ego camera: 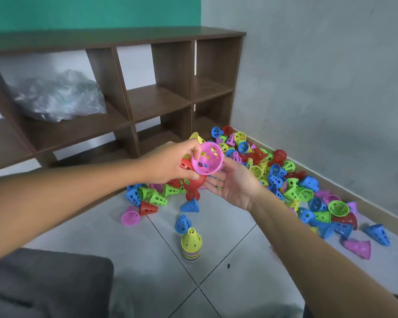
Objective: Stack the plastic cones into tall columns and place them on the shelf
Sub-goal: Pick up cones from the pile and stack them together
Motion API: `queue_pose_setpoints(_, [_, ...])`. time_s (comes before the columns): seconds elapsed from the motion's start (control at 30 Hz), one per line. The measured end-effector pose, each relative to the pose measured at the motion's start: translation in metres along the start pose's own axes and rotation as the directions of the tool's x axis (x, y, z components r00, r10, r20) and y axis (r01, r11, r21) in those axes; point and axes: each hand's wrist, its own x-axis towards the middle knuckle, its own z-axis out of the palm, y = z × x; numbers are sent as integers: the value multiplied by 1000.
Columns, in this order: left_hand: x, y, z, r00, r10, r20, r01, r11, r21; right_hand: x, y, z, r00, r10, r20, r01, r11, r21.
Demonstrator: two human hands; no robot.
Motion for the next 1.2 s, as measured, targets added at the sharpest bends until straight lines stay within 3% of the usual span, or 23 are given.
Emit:
queue_pose_setpoints(0.3, [-31,-48,12,978,-168,-121,167,986,-21,45,29,20,988,151,28,-152,988,29])
queue_pose_setpoints(0.5, [-31,-76,5,976,-215,-40,214,976,-32,63,47,14,990,137,-29,-133,983,124])
queue_pose_setpoints(0.73, [-14,-78,-8,977,-213,16,212,959,-186,70,40,-2,954,52,-296,45,949,311])
queue_pose_setpoints(0.87, [-5,-75,-3,983,-174,64,185,952,-246,74,38,14,955,29,-295,69,946,316])
queue_pose_setpoints(1.2, [17,-92,-3,946,-56,320,102,986,-130,89,44,25,960,8,-280,85,944,320])
